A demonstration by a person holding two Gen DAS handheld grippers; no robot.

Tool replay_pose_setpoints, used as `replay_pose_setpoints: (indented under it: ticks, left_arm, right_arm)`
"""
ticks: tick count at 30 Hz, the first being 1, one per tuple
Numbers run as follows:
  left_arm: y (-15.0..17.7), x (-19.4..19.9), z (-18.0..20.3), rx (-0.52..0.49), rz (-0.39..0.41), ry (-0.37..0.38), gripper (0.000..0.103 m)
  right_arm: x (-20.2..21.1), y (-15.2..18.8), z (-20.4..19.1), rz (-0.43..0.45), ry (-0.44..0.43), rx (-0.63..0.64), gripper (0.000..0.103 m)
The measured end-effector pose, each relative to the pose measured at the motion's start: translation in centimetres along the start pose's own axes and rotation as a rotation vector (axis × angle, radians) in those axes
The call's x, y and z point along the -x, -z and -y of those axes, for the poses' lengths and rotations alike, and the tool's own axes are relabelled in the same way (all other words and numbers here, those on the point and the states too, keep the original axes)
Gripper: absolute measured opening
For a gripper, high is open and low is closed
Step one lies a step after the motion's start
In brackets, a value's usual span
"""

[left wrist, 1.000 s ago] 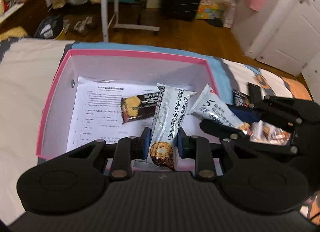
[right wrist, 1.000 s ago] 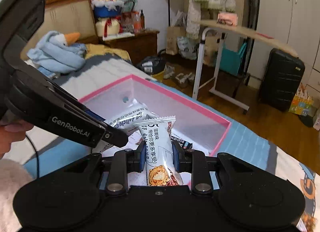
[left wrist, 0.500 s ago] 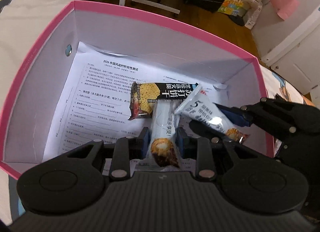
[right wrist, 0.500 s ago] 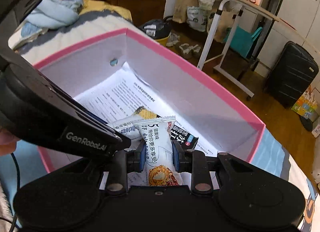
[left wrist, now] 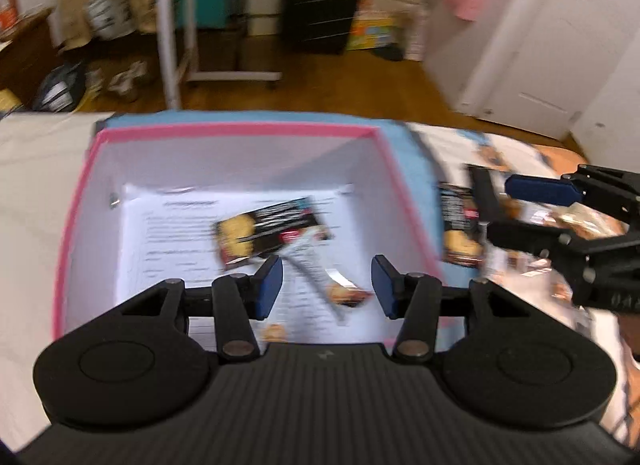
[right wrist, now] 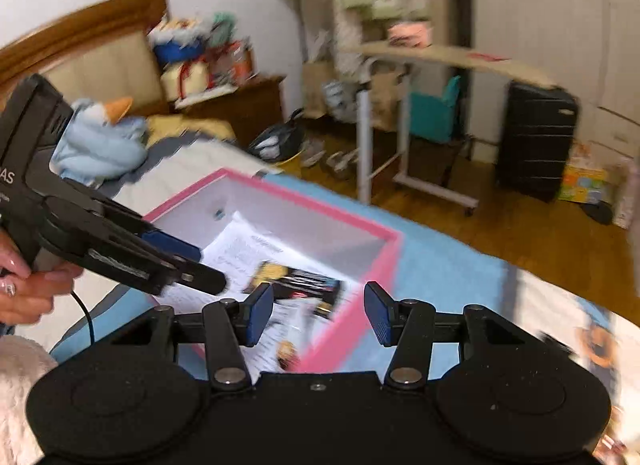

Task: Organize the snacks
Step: 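Grasp a white wafer bar with the left gripper while the right gripper grasps another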

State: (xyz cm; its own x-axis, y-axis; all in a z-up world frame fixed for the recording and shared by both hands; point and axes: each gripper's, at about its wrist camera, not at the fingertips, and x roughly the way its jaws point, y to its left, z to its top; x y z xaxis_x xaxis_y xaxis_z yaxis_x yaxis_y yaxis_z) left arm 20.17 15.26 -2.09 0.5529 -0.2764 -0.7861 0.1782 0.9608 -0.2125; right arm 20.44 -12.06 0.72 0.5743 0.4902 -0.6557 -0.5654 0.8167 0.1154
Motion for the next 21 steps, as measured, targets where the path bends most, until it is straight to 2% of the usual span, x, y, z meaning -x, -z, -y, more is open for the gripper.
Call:
replay_pose_setpoints:
  ticks: [5, 10, 17, 21]
  left_arm:
    - [-1.0, 0.5, 5.0, -0.124, -0.007, 0.067, 0.048]
    - [-1.9, -0.6, 10.6, -0.24, -0.008, 0.141, 0.048]
    - [-1.4, -4.1, 17.3, -0.327, -0.065, 0.215, 0.048]
    - [-0.9, -7.1, 19.8, -0.348, -0.074, 0.172, 0.046]
  right_arm:
    - [5.5, 2.0, 3.5, 0.006, 0.134, -0.041, 0.056]
    - [8.5, 3.7, 6.5, -0.011, 0.242, -0.098, 0.056]
    - [8.1, 6.0, 10.0, -0.104, 0.244, -0.219, 0.056]
    - [5.9, 7.9, 11.2, -0.126, 0.23, -0.272, 0.056]
